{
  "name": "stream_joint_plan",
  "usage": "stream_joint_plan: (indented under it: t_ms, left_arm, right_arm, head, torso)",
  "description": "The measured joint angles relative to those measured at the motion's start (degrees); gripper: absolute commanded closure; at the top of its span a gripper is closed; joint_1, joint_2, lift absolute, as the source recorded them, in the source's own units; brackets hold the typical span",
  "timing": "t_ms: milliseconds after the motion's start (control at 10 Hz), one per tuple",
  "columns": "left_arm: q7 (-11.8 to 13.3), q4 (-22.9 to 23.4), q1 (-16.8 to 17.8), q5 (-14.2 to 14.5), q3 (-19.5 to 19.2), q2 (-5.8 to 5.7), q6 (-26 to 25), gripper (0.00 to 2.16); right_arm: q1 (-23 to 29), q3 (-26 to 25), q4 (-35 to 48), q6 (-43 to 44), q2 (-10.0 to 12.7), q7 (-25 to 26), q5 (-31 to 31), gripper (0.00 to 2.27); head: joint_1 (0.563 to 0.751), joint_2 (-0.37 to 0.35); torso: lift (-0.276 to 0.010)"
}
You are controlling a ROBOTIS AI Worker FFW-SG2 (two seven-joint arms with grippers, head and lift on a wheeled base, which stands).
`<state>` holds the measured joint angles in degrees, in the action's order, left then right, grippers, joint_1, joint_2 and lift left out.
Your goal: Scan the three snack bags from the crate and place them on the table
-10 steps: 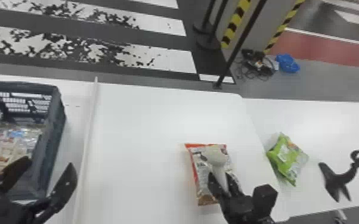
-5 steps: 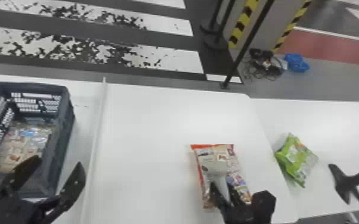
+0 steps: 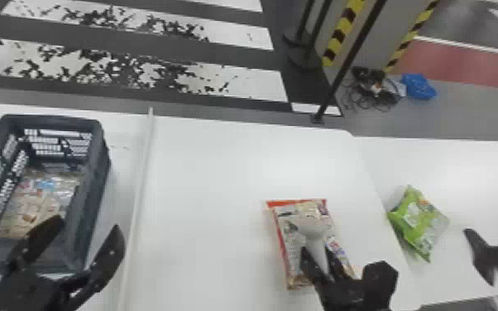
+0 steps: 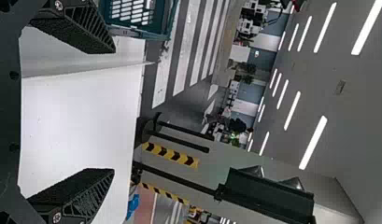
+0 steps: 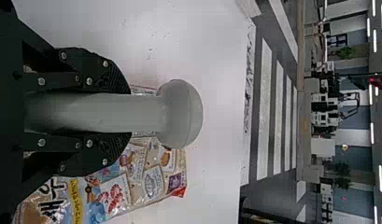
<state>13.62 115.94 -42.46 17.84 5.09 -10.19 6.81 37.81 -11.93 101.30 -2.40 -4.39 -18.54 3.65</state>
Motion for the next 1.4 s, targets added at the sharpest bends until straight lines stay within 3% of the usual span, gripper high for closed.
stream_joint_plan:
  t_ms: [200,300,600,900,1200,1300,1400]
  left_arm:
    - [0.00,0.05,-0.05,0.00,0.00,0.00,-0.09,0.09]
    - [0.00,0.11,-0.12,0.00,0.00,-0.07,-0.09,0.09]
    - [0.00,0.17,-0.30,0.00,0.00,-0.18,-0.05,0.09]
    - [0.00,0.25,-0.51,0.00,-0.06,-0.18,0.00,0.09]
    - [0.07,0.24,-0.52,-0.09,0.00,-0.18,-0.09,0.09]
    - [0.09,0.23,-0.52,-0.09,0.00,-0.18,-0.09,0.09]
    - [0.09,0.11,-0.46,-0.09,-0.02,-0.18,-0.07,0.09]
  right_arm:
    - [0.38,-4.60,3.79,-3.44,-0.08,-1.47,4.04,2.22]
    - [-1.50,-7.65,3.76,-6.83,-0.18,-2.64,5.12,2.22]
    - [-10.49,-15.23,-4.19,-12.50,-2.13,-4.50,5.55,2.22]
    - [-17.99,-16.50,-17.75,-12.77,-6.74,-7.34,4.97,2.22]
    - [-20.66,-16.20,-24.19,-11.32,-8.54,-7.47,4.07,2.16]
    - [-21.23,-16.22,-25.49,-10.85,-9.03,-7.44,3.77,1.60]
    - [-21.50,-16.25,-26.26,-9.80,-9.19,-7.27,3.52,0.34]
  head:
    - [0.695,-0.303]
    - [0.695,-0.343]
    - [0.695,-0.350]
    - [0.695,-0.350]
    - [0.695,-0.350]
    - [0.695,-0.350]
    - [0.695,-0.350]
  torso:
    - [-0.037]
    - [-0.037]
    - [-0.037]
    - [-0.037]
    - [-0.037]
    - [-0.037]
    - [-0.037]
